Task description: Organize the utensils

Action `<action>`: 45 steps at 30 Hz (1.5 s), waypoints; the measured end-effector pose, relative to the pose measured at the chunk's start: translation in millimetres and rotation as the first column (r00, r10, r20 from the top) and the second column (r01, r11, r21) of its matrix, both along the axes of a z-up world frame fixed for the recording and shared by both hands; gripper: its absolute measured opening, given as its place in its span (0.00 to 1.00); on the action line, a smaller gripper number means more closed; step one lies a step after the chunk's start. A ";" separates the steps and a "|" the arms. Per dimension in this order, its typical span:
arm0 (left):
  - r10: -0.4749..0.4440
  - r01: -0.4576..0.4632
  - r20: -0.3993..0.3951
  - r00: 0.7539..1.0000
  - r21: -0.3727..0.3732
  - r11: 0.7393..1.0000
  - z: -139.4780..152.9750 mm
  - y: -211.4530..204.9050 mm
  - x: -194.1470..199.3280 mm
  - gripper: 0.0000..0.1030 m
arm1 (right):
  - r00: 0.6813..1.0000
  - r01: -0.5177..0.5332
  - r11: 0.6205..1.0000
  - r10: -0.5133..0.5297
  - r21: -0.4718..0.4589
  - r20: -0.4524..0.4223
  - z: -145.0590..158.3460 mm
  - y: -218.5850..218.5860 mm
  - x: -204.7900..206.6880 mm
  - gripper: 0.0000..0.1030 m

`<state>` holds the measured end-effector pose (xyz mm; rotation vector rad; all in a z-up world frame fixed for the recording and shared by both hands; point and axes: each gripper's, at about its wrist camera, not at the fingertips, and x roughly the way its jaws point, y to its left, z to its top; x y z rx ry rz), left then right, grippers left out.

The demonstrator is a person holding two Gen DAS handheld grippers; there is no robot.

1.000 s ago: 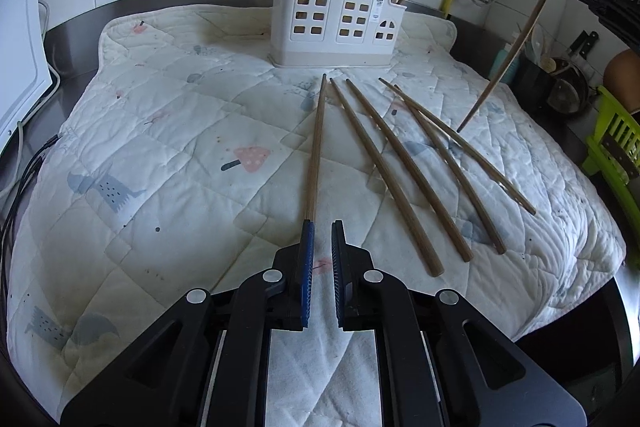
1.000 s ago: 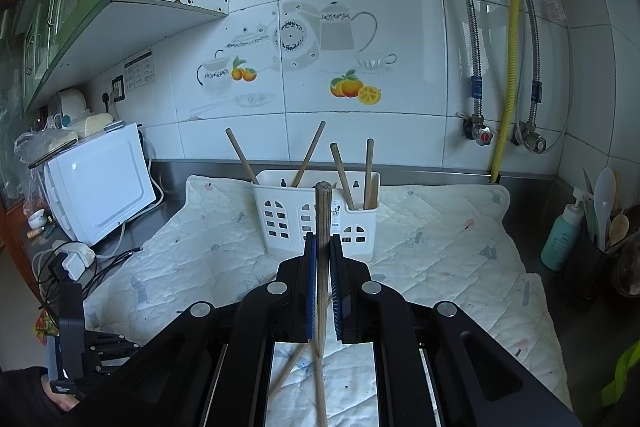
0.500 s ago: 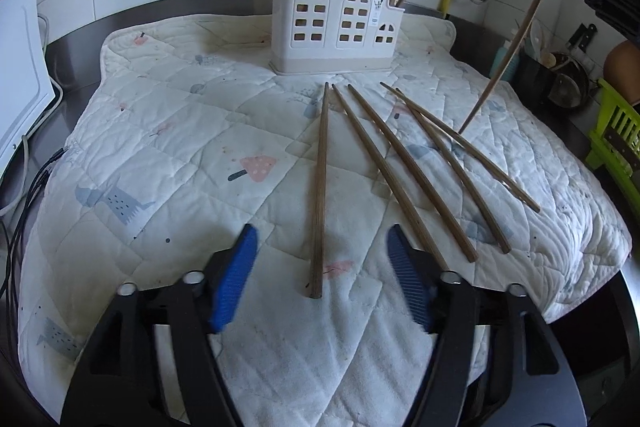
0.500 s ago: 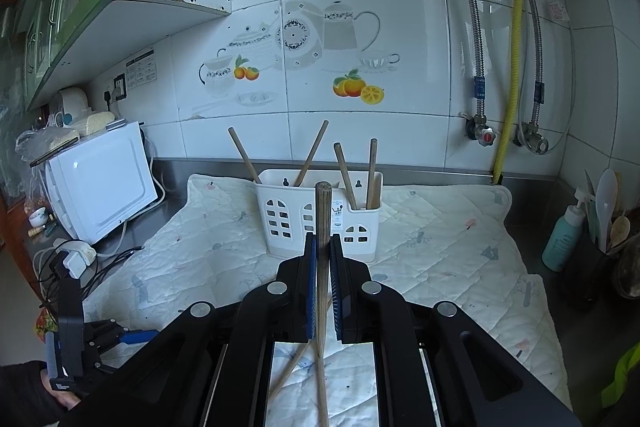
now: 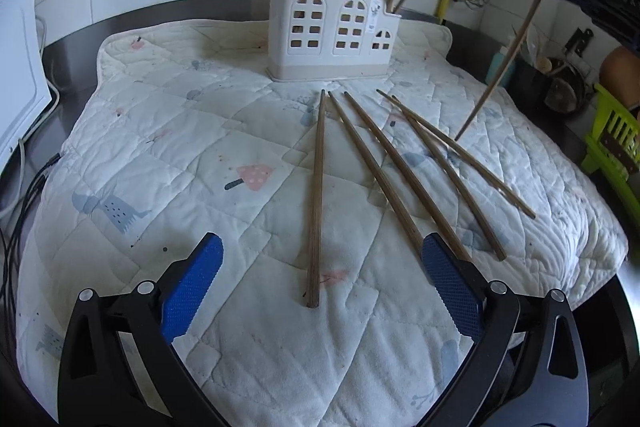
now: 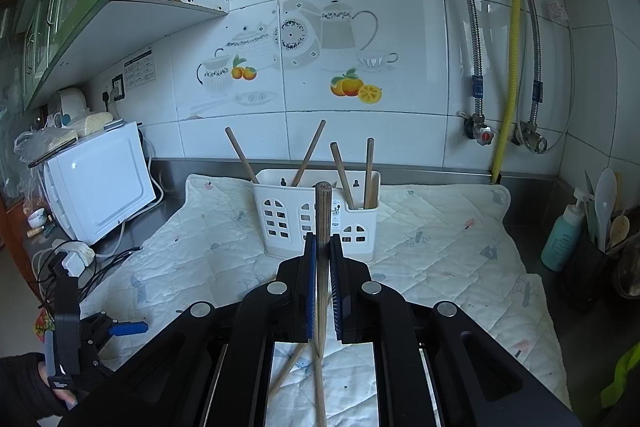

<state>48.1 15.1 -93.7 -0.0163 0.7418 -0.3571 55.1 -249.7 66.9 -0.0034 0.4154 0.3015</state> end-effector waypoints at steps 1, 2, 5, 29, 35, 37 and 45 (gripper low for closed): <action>-0.002 0.002 -0.010 1.000 -0.004 1.000 -0.4 0.5 2.1 0.94 | 1.000 0.000 1.000 0.000 0.001 -0.001 0.3 -0.6 0.5 0.06; -0.005 0.005 -0.012 1.000 0.007 1.000 -0.4 -0.2 3.2 0.93 | 1.000 -0.001 1.000 0.001 0.002 -0.001 0.2 -0.6 0.4 0.06; -0.023 0.023 -0.011 1.000 0.052 0.998 -0.7 -4.3 4.4 0.77 | 1.000 -0.003 1.000 0.003 -0.002 0.001 0.3 0.3 1.0 0.06; -0.062 0.067 -0.067 0.996 0.084 0.994 -12.2 -9.6 12.9 0.14 | 1.000 0.000 1.000 0.000 0.003 -0.008 -4.7 0.1 4.9 0.07; -0.057 0.063 -0.073 0.996 0.083 0.995 -12.0 -7.7 14.0 0.09 | 1.000 -0.002 1.000 0.002 0.004 -0.002 -3.6 0.2 3.4 0.07; -0.054 0.060 -0.079 0.995 0.074 0.995 -12.2 -6.7 14.7 0.07 | 1.000 -0.002 1.000 0.002 0.007 0.000 -3.0 -0.5 3.1 0.07; -0.021 0.030 -0.122 0.992 0.067 0.997 -11.7 -12.2 23.7 0.07 | 1.000 -0.007 1.000 0.007 0.004 -0.002 -4.1 3.5 3.1 0.07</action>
